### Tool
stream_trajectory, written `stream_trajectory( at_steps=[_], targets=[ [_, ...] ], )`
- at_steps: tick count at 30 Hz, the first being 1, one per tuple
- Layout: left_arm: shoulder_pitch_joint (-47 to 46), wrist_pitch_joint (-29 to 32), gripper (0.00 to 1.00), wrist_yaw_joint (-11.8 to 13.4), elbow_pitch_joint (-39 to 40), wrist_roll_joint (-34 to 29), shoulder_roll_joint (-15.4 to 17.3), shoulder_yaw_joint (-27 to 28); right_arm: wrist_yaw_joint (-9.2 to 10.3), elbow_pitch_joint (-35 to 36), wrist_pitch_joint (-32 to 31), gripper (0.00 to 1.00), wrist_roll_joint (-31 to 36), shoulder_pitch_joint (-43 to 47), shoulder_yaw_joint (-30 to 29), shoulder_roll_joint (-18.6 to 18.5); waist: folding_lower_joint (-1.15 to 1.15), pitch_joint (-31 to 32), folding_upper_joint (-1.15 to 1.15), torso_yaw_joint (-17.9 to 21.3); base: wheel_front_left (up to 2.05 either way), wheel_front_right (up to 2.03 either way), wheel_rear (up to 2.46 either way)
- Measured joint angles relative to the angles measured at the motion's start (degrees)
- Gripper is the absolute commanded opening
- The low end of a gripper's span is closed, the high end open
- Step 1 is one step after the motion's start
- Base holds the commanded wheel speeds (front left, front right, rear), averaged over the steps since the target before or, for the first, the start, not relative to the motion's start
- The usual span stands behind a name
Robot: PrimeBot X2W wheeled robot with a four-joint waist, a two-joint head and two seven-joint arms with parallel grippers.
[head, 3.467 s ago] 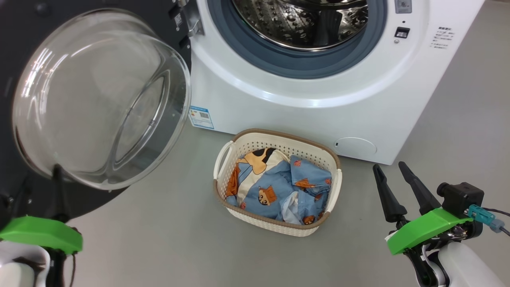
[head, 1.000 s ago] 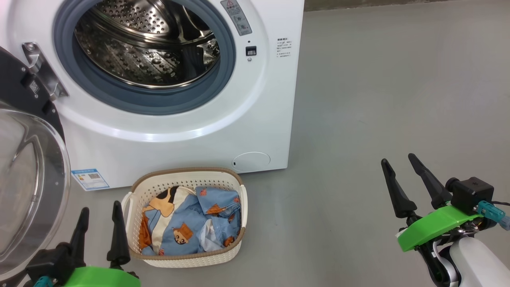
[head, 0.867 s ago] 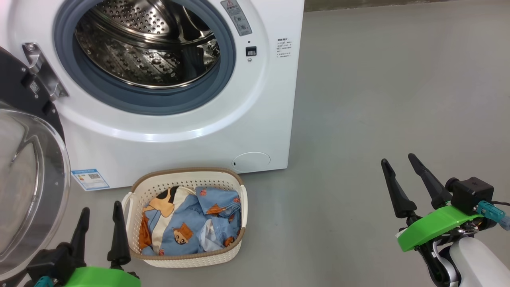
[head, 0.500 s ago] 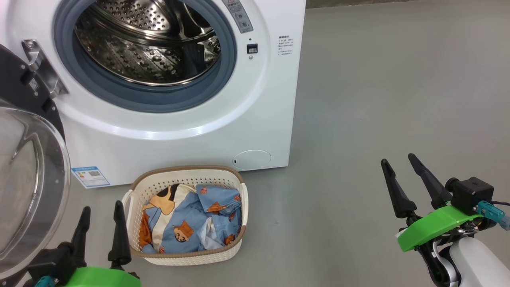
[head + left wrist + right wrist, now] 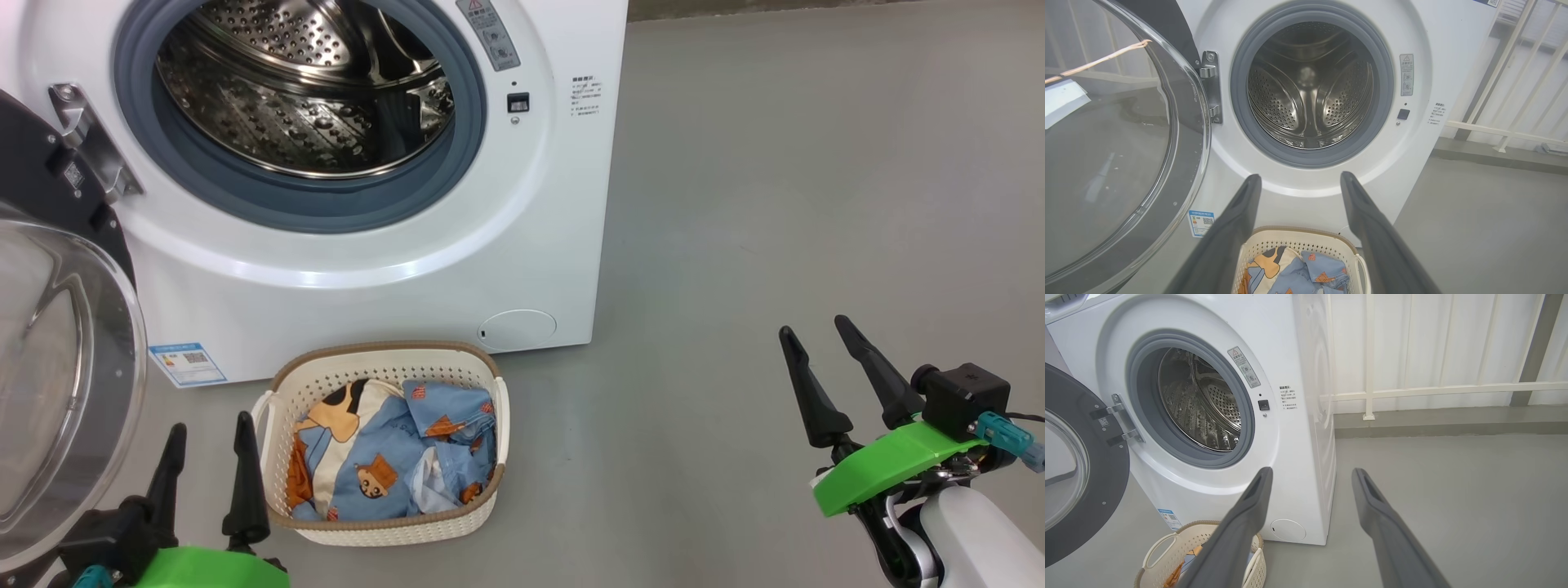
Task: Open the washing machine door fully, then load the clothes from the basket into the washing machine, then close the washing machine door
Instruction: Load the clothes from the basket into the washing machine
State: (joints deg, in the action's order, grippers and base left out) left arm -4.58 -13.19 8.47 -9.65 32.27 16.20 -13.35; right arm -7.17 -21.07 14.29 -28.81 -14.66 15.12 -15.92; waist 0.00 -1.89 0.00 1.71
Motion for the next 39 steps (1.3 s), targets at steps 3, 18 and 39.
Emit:
stream_trajectory(
  at_steps=[3,18,39],
  targets=[
    [0.0,0.0,1.00,0.0,0.0,0.0,0.0,-0.1,0.00,0.0,0.0,1.00,0.0,0.0,0.0,0.0,0.00,0.0,0.00,0.0,0.00,0.00,0.00],
    [0.0,0.0,1.00,0.2,0.0,0.3,0.4,-0.6,0.00,0.0,0.0,1.00,0.0,0.0,-0.1,0.1,0.00,0.0,0.00,0.0,0.15,-0.15,0.00],
    [0.0,0.0,1.00,0.7,0.0,0.9,0.6,-0.7,0.00,0.2,0.0,1.00,0.0,0.0,-0.4,0.3,0.00,-0.3,0.00,-0.2,1.36,-1.36,0.00]
  ],
)
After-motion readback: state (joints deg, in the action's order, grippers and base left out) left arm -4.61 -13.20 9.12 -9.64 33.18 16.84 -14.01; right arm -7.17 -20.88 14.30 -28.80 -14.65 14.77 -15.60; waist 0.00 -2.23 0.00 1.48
